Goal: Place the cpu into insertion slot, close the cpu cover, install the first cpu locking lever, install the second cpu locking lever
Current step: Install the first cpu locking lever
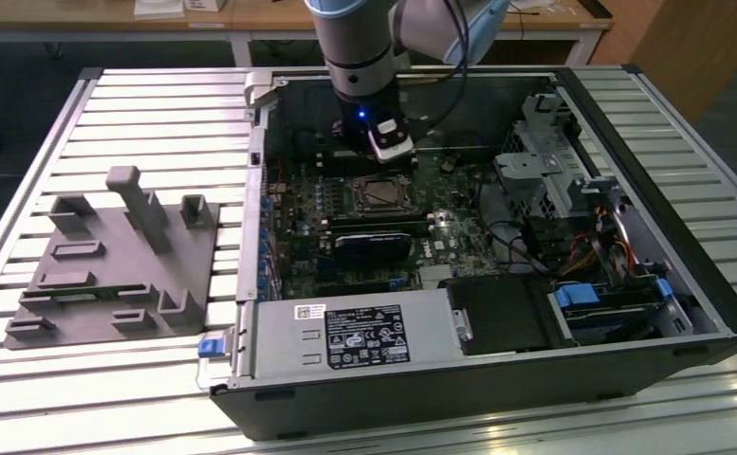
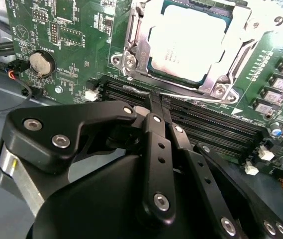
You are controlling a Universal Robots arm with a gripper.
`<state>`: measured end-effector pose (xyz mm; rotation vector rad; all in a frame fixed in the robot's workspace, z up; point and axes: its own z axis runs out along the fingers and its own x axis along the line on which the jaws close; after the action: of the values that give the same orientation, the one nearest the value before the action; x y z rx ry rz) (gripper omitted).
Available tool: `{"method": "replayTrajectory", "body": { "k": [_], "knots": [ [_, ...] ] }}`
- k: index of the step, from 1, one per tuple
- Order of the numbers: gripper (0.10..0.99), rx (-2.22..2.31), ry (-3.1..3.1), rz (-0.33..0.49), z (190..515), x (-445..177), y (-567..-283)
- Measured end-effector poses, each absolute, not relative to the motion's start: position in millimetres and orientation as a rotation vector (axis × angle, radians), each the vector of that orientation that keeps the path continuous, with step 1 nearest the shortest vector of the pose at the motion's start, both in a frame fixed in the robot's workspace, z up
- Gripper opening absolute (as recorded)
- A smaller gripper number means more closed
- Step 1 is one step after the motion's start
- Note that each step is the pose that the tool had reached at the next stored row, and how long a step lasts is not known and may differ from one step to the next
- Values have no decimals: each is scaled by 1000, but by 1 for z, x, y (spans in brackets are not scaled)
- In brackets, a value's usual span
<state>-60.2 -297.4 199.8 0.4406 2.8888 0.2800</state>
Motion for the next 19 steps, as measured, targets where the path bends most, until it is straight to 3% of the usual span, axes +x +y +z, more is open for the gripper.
{"method": "replayTrajectory", "body": {
  "k": [19],
  "knots": [
    [106,552,2863,265,194,-58,-297]
  ]
}}
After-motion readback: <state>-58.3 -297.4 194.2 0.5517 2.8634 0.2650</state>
